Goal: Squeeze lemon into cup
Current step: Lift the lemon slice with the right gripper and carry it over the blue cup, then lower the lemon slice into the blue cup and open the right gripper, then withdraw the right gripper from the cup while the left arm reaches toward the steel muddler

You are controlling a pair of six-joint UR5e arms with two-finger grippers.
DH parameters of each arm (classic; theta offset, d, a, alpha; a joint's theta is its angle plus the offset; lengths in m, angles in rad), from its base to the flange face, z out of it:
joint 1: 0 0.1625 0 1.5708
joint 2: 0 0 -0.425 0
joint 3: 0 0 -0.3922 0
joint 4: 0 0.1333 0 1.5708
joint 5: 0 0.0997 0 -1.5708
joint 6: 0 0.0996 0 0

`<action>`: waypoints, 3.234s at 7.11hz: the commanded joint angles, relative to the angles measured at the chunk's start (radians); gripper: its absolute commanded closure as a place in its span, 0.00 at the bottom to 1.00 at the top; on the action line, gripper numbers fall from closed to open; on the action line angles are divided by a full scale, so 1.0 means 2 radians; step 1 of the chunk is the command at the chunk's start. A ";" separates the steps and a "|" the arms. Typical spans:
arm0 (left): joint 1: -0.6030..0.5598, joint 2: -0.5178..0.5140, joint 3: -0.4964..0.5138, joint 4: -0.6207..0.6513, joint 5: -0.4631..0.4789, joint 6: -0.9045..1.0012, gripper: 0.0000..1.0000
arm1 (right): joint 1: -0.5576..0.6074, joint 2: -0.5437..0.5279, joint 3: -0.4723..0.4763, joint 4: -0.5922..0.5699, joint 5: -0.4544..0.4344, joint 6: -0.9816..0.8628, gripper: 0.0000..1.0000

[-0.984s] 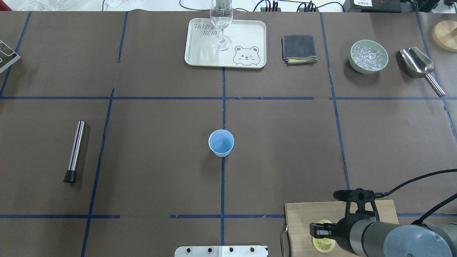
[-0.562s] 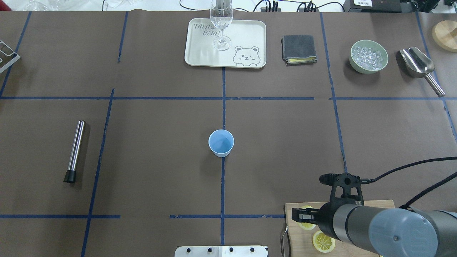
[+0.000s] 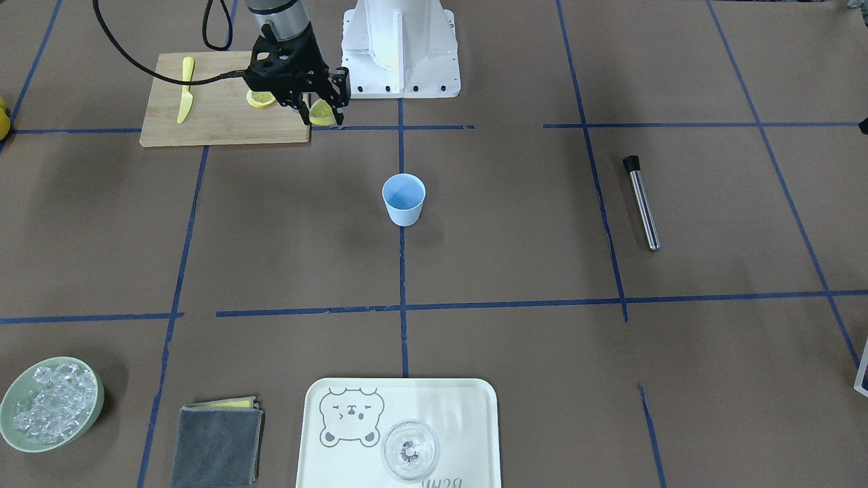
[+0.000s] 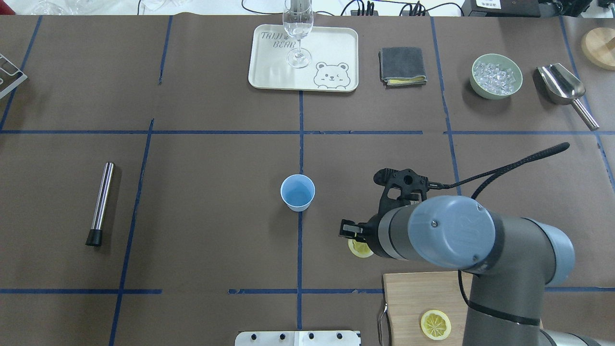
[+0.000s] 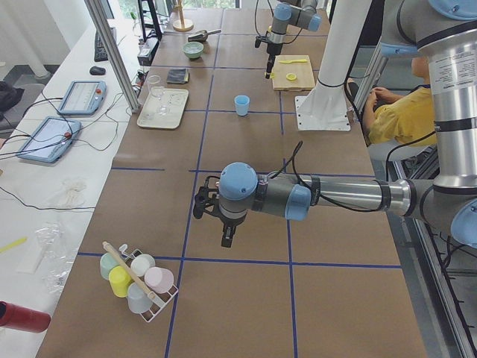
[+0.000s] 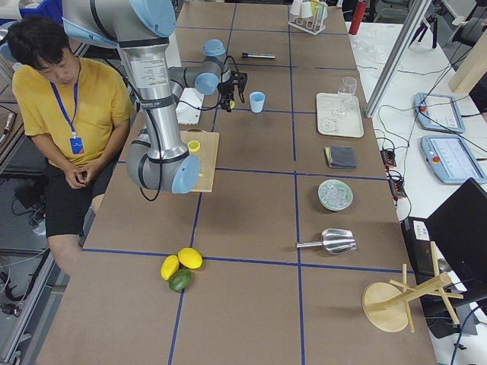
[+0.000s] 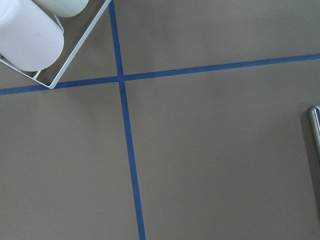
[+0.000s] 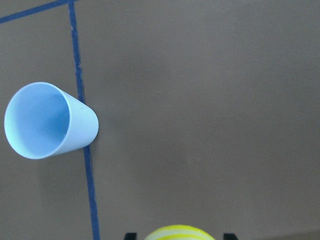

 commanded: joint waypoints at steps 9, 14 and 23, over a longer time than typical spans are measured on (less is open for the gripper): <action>0.000 0.000 -0.001 0.000 0.000 0.000 0.00 | 0.053 0.195 -0.227 -0.005 0.016 -0.003 0.36; -0.002 0.001 -0.001 0.000 0.000 0.000 0.00 | 0.040 0.195 -0.223 -0.005 0.016 -0.003 0.25; 0.319 -0.113 0.047 -0.240 0.113 -0.441 0.00 | 0.242 -0.089 -0.031 -0.006 0.166 -0.328 0.00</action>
